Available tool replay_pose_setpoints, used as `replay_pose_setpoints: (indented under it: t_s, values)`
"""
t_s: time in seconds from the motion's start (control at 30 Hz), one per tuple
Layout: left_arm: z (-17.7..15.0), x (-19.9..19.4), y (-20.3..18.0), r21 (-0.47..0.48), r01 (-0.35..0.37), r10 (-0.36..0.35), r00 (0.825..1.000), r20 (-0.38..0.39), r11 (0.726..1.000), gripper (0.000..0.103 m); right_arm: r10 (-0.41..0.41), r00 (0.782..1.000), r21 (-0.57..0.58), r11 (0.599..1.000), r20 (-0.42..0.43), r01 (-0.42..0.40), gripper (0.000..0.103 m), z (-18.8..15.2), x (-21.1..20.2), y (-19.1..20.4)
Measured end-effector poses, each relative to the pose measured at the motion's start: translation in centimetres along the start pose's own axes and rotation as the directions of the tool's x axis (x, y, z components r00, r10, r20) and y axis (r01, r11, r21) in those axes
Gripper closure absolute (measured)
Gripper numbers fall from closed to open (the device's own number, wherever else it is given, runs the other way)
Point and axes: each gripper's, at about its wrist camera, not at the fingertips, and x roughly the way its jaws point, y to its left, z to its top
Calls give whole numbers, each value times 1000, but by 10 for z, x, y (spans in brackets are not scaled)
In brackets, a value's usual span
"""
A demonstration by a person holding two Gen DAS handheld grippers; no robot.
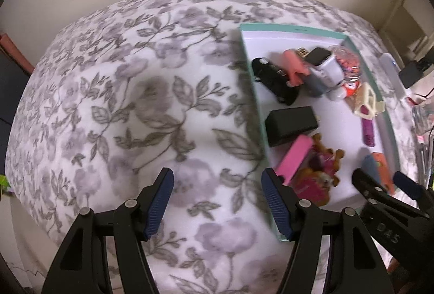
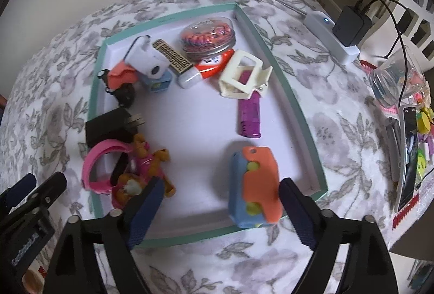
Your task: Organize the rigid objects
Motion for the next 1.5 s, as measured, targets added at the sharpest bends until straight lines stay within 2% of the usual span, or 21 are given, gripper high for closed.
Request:
replay_pose_setpoints:
  t_s: [0.1,0.23,0.43,0.63,0.93,1.5]
  values:
    - [-4,1,4,3,-26,26,1000,-9,1000,35,11,1000,3,1000,14,-11,1,-2,-4,2]
    - [-8,2,11,-15,-40,40,999,-17,999,35,24,999,7,1000,32,-24,0,-5,-13,4]
    - [-15,-2,24,-46,-69,68,997,-18,997,35,38,998,-10,999,58,-38,0,-13,-26,9]
    - [-22,-14,33,-64,-61,61,998,-5,996,35,30,994,-46,999,105,-25,0,-18,-43,19]
    - [-35,-39,42,-57,-63,67,996,57,996,35,38,982,-98,995,184,-20,0,-27,-70,36]
    - [-47,-53,59,-101,-94,103,990,92,991,35,61,969,-163,986,240,-21,0,-39,-89,54]
